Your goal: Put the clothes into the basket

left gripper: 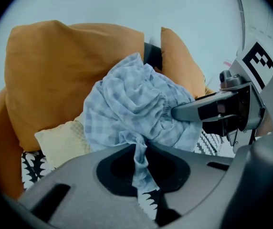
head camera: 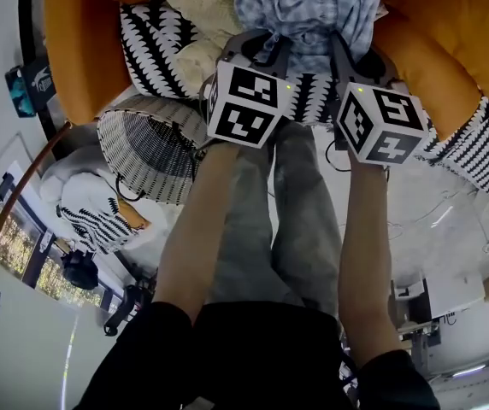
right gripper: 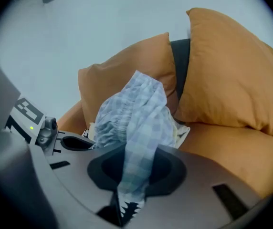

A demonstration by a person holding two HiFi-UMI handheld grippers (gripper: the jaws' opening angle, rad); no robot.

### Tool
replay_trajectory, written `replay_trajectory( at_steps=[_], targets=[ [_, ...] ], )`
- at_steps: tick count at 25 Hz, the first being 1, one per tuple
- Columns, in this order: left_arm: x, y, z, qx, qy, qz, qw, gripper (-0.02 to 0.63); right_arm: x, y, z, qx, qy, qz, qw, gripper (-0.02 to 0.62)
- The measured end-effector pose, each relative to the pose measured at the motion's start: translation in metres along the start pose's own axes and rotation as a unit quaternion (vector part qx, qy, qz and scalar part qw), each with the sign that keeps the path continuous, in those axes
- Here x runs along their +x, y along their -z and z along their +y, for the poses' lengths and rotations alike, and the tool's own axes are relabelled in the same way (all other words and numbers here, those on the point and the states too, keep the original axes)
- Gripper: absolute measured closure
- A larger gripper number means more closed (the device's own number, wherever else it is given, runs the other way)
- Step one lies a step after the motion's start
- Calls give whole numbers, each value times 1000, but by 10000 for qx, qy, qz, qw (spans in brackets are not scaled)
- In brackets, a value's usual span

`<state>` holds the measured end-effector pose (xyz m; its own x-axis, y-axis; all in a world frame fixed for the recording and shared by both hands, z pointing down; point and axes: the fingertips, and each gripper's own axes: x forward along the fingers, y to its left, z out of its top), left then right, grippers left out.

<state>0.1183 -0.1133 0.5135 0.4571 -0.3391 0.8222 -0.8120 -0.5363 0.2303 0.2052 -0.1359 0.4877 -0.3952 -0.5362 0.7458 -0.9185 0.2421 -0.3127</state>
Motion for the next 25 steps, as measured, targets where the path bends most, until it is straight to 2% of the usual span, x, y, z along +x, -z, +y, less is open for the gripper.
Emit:
replay_trajectory(
  at_steps=[12,18,25],
  targets=[
    [-55,-23,-52,-364,301,-959,9943,566,-88,-32,8,-104,-137,-913,9957,510],
    [-89,-6,-38,-978,-100,-1328,9862,566,-94,-41,55,-549,-720,-954,9913,511],
    [-158,39,8,-1672,-846,-1736,9668,568,-88,-41,153,-1089,-1741,-891,9746,512]
  ],
)
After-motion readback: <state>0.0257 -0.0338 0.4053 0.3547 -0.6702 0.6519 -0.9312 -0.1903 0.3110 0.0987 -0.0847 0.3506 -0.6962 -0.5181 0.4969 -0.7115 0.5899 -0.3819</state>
